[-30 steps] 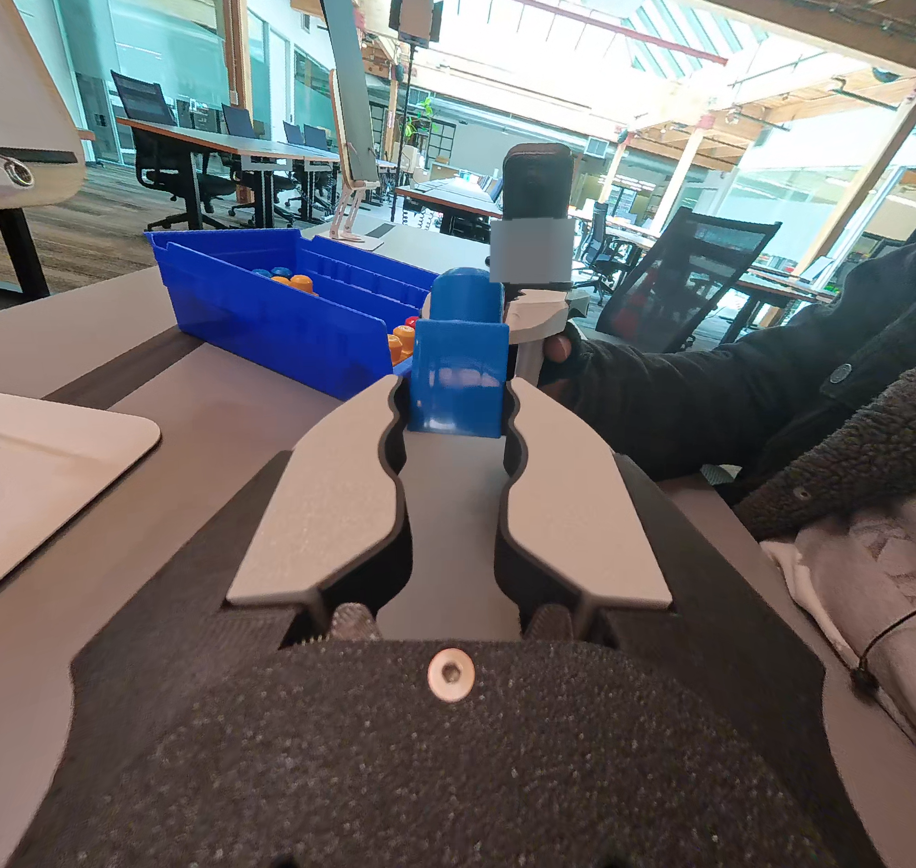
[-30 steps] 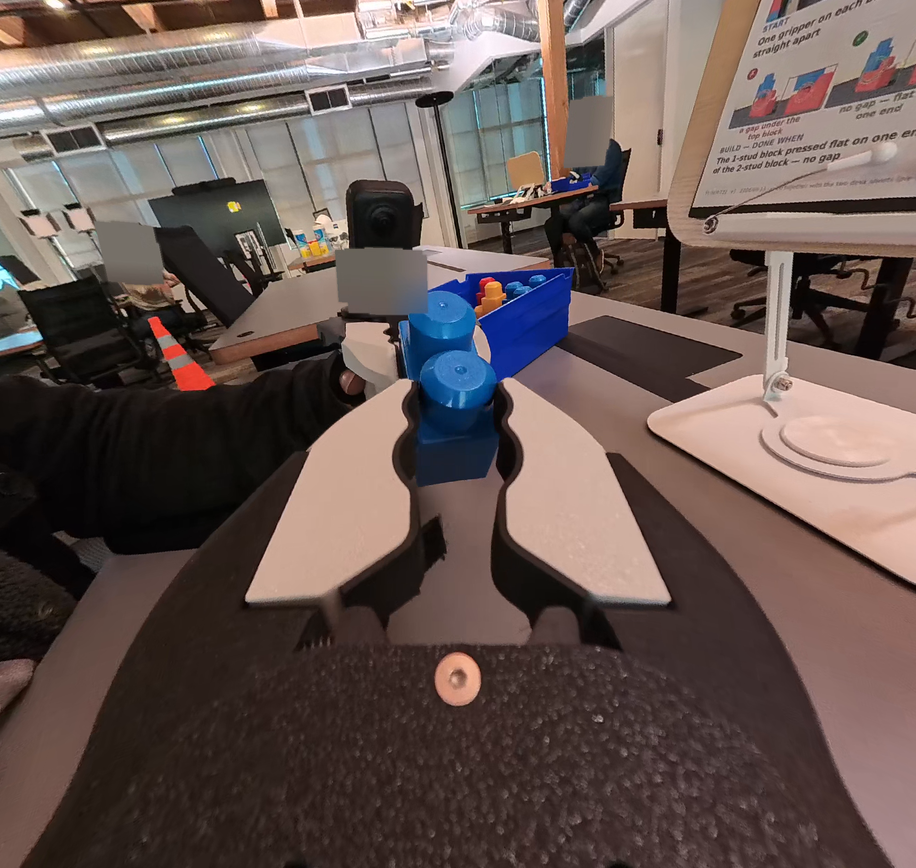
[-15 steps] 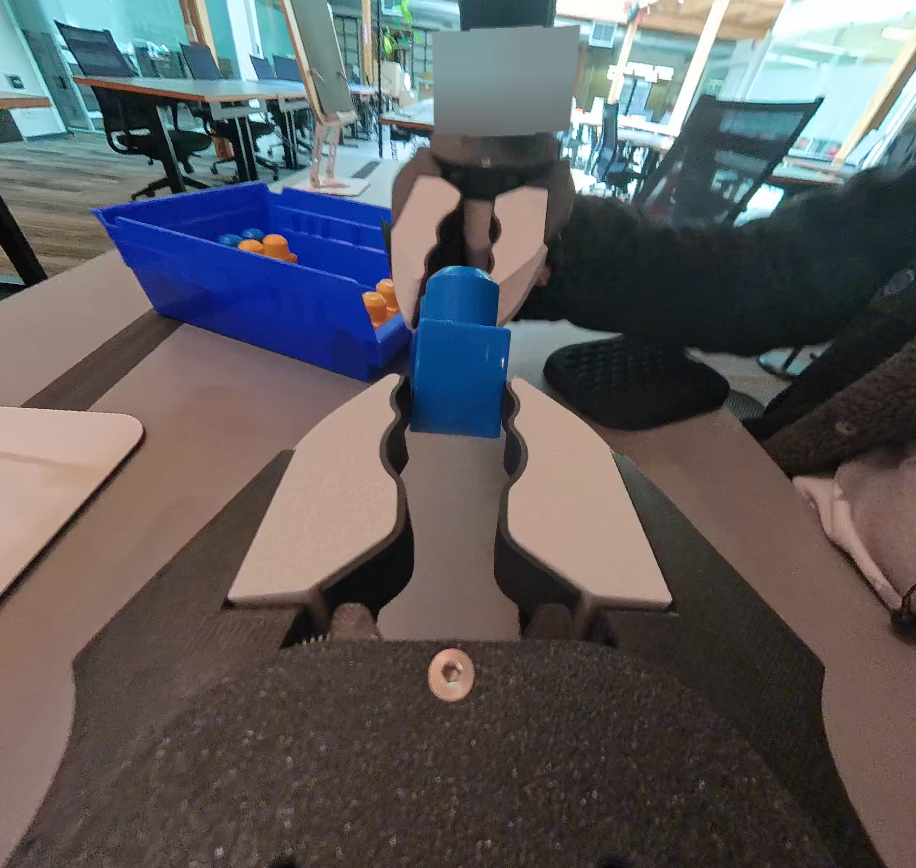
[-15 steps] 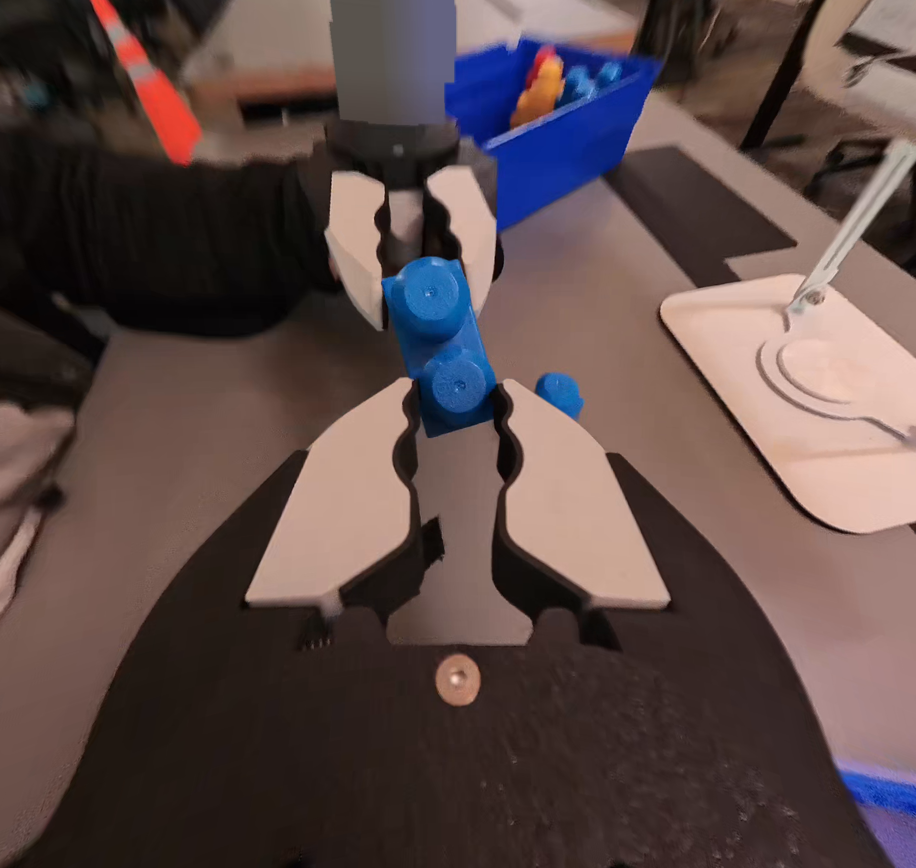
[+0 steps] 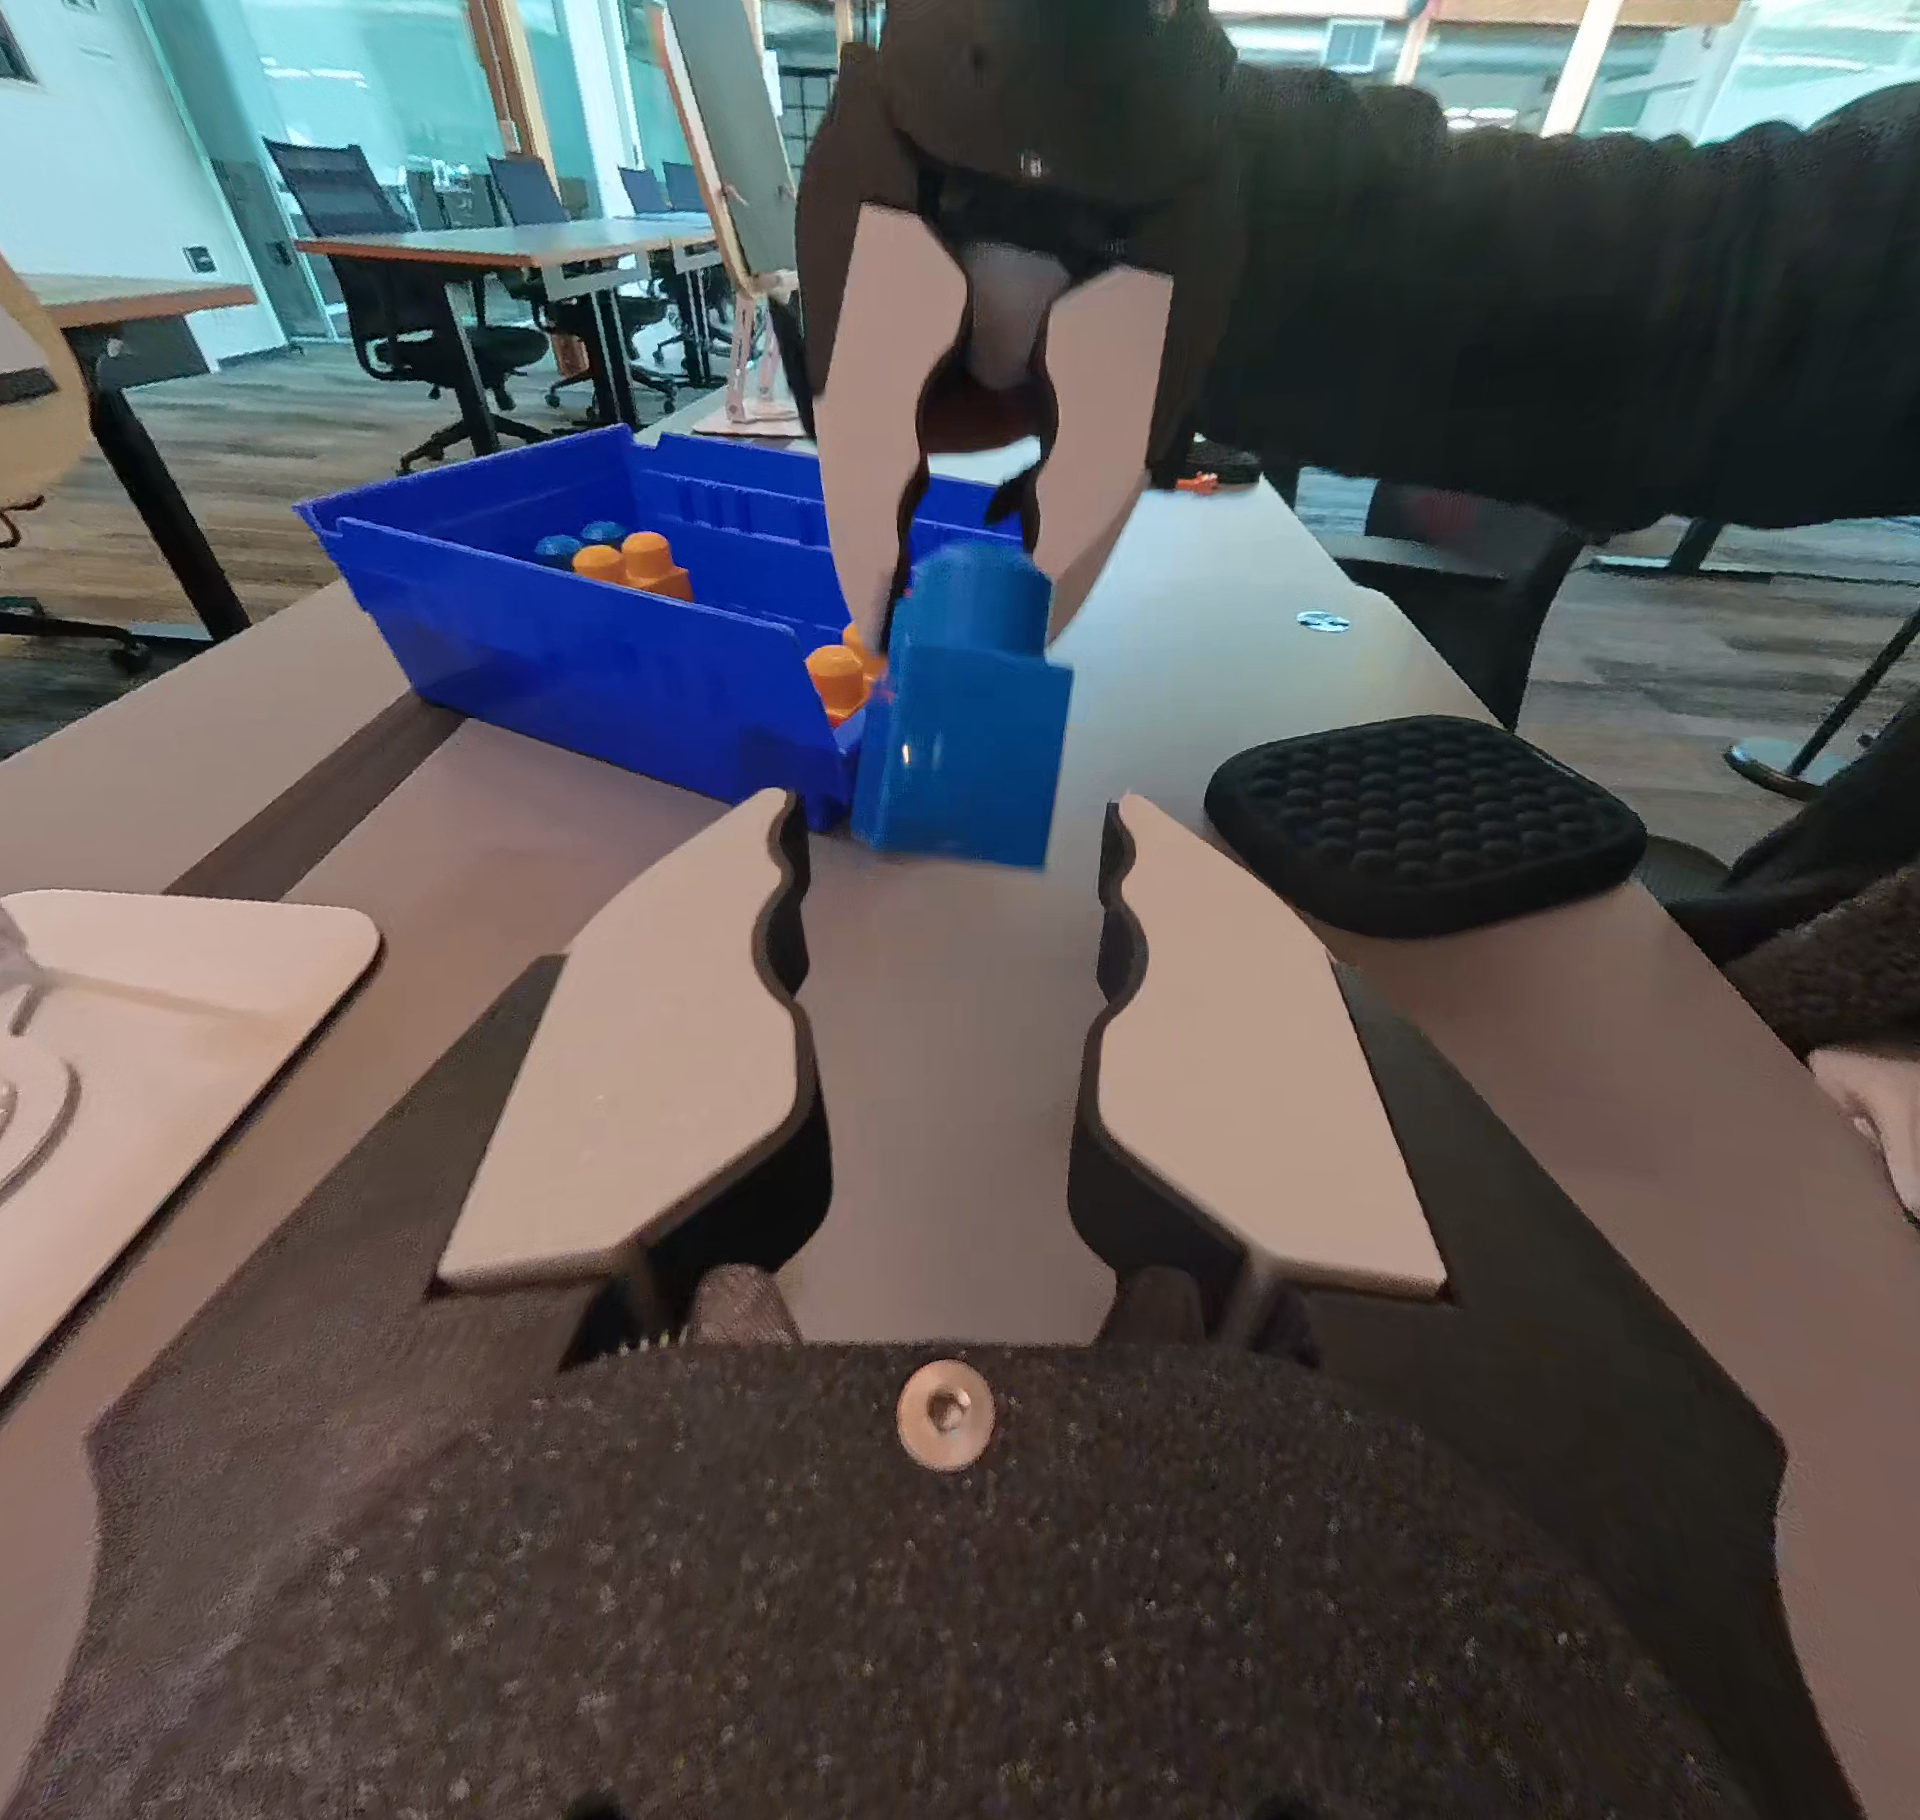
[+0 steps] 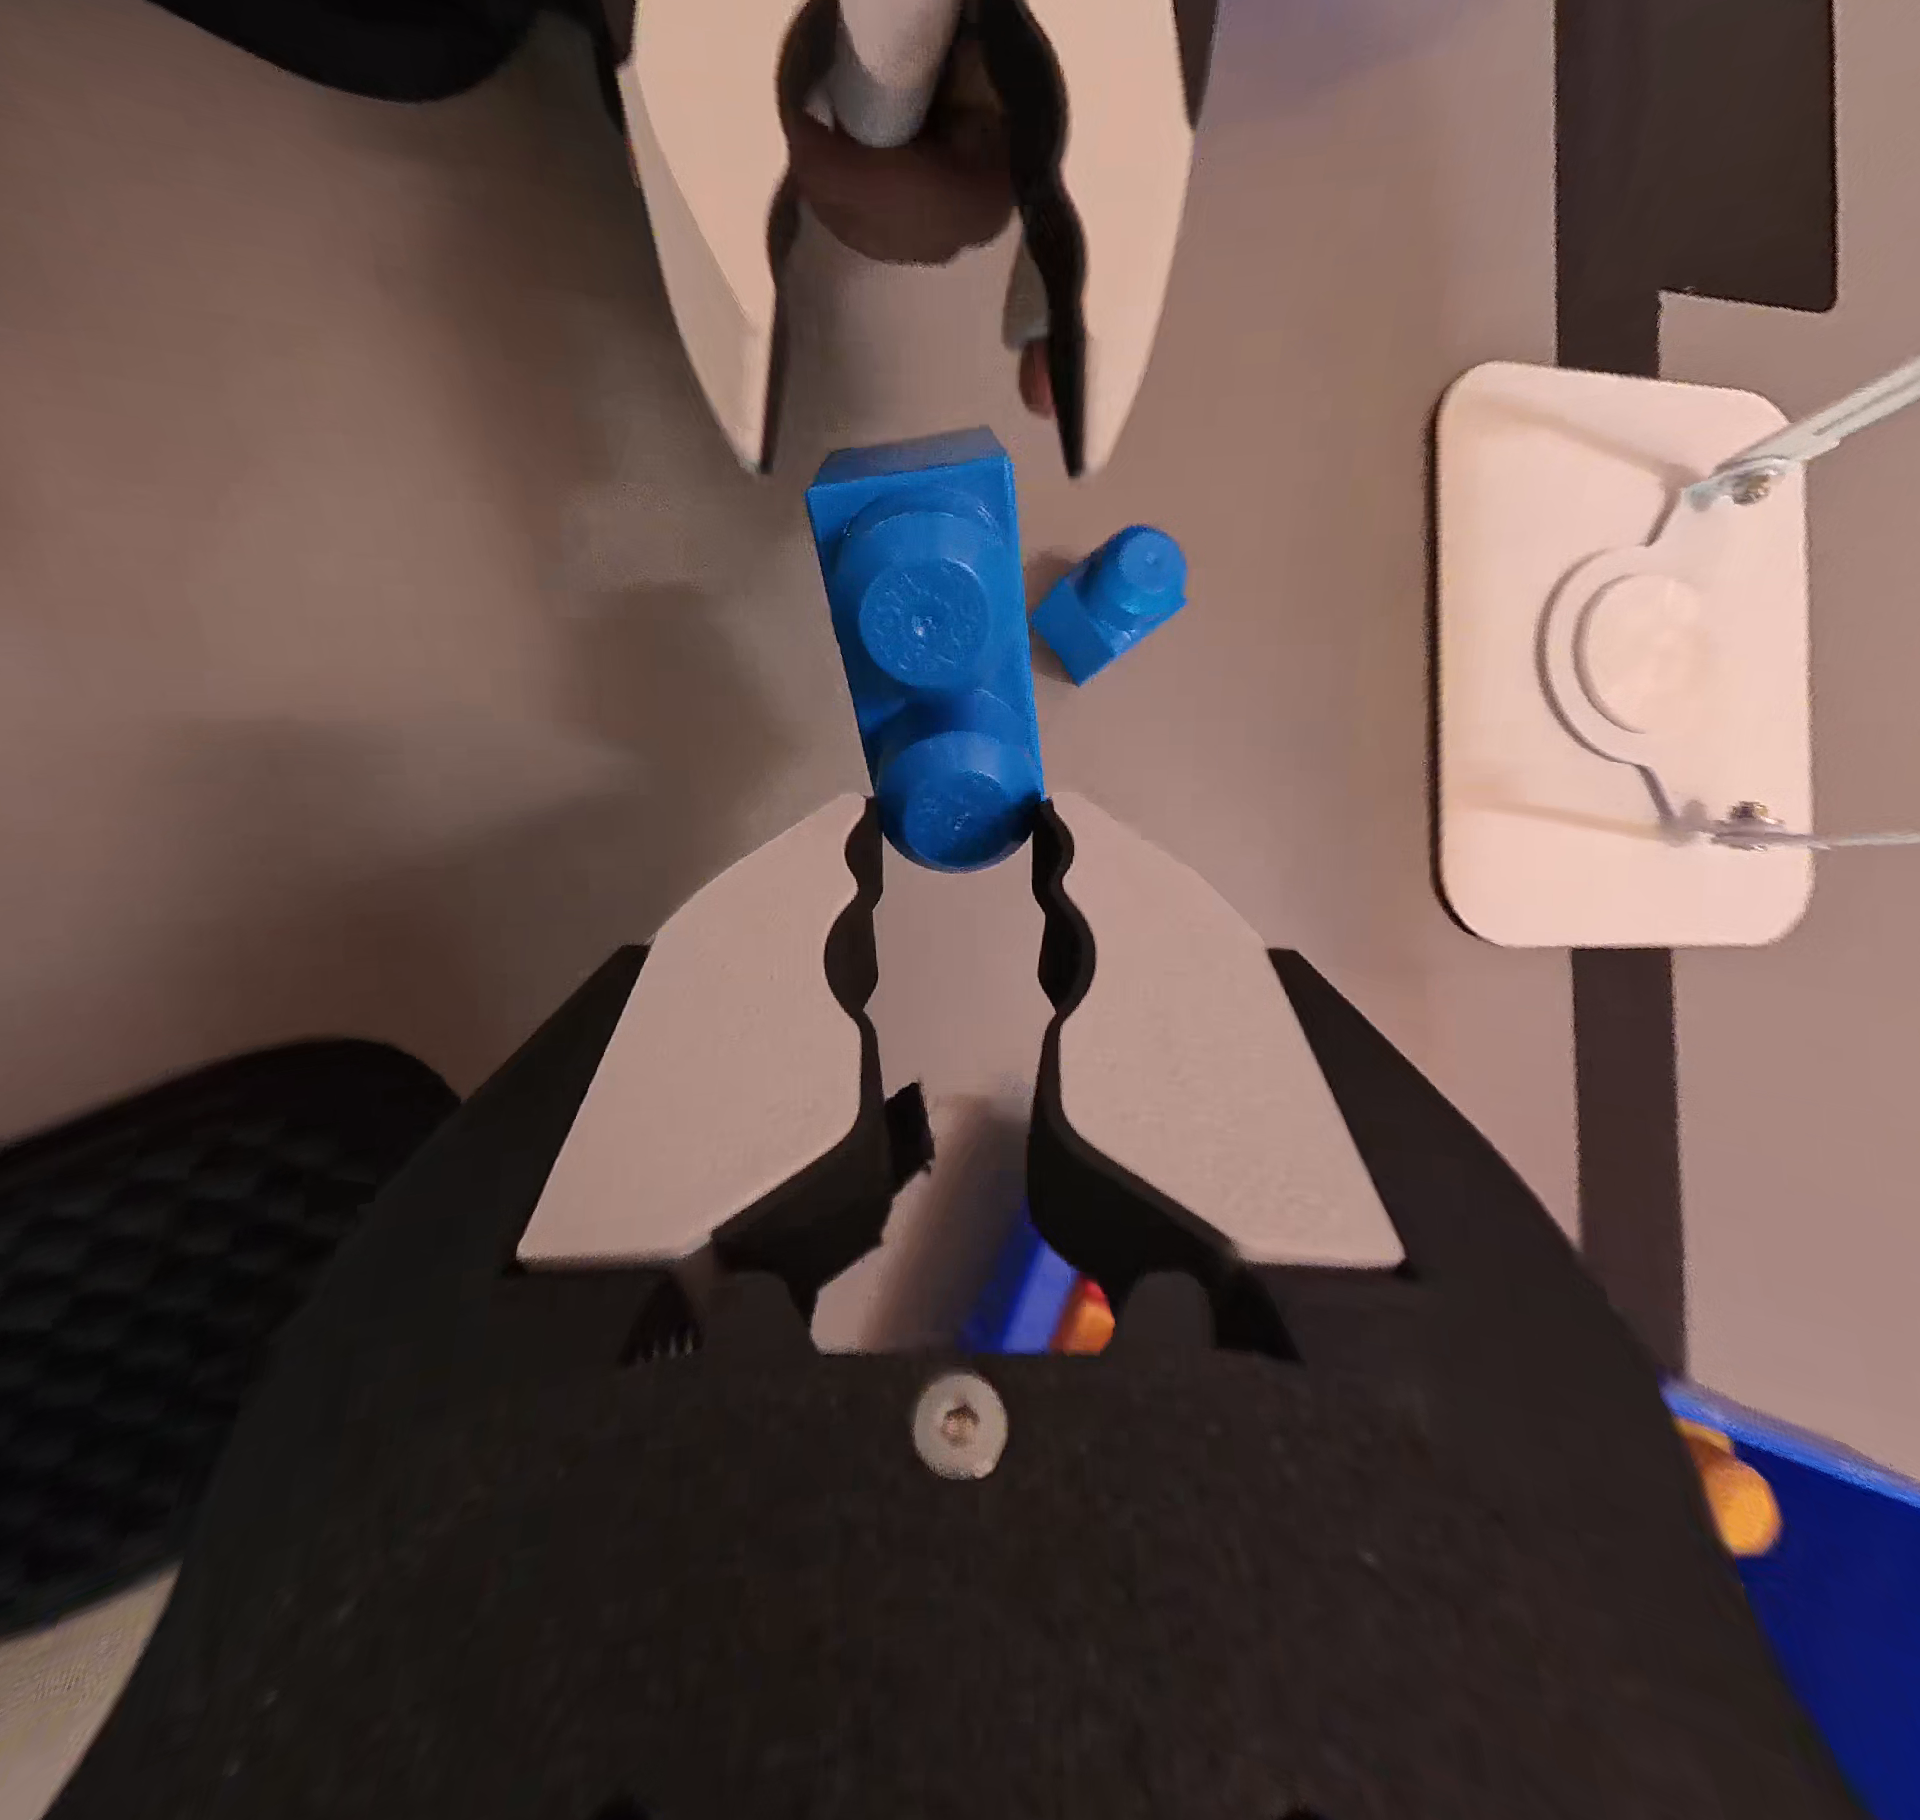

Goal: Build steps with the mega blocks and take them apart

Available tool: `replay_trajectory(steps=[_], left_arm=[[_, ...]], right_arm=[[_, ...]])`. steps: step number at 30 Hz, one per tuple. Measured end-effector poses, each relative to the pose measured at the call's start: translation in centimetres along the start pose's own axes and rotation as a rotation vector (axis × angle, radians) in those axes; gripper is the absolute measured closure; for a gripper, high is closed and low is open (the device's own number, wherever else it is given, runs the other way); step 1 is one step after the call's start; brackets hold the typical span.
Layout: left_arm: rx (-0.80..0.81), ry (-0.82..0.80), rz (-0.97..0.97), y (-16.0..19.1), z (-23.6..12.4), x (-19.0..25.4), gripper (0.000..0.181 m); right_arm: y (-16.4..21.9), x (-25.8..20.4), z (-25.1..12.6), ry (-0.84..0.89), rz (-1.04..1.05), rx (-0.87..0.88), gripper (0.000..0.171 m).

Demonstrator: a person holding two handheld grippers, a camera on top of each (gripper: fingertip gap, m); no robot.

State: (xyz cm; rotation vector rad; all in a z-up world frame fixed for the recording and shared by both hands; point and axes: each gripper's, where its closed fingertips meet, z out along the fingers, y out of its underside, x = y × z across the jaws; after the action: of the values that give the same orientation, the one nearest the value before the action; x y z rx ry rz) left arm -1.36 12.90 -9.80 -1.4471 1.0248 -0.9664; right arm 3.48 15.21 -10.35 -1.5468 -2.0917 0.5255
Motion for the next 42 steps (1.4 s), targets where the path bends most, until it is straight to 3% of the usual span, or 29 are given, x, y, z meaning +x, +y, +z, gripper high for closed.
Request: replay_trajectory(steps=[6, 11, 15, 25, 30, 42], left_arm=[[0.010, -0.095, -0.012, -0.1, -1.2, -2.2, 0.129], [0.007, -0.142, -0.023, 0.6, -1.4, -3.3, 0.126], [0.007, -0.175, -0.025, 0.8, -1.6, -4.0, 0.127], [0.018, -0.207, -0.027, 0.9, -2.1, -4.8, 0.132], [0.003, -0.210, -0.039, 1.5, -2.1, -5.1, 0.133], [-0.020, -0.207, -0.059, 2.3, -1.9, -5.3, 0.134]], right_arm=[[5.6, 6.8, -6.8, 0.135, 0.102, -0.184, 0.144], [13.7, 11.8, -12.3, 0.242, 0.285, -0.377, 0.144], [20.6, 13.7, -14.2, 0.281, 0.426, -0.508, 0.143], [29.7, 14.0, -9.9, 0.206, 0.575, -0.639, 0.143], [30.8, 14.0, -7.9, 0.161, 0.573, -0.674, 0.143], [31.0, 14.5, -7.7, 0.138, 0.573, -0.724, 0.143]])
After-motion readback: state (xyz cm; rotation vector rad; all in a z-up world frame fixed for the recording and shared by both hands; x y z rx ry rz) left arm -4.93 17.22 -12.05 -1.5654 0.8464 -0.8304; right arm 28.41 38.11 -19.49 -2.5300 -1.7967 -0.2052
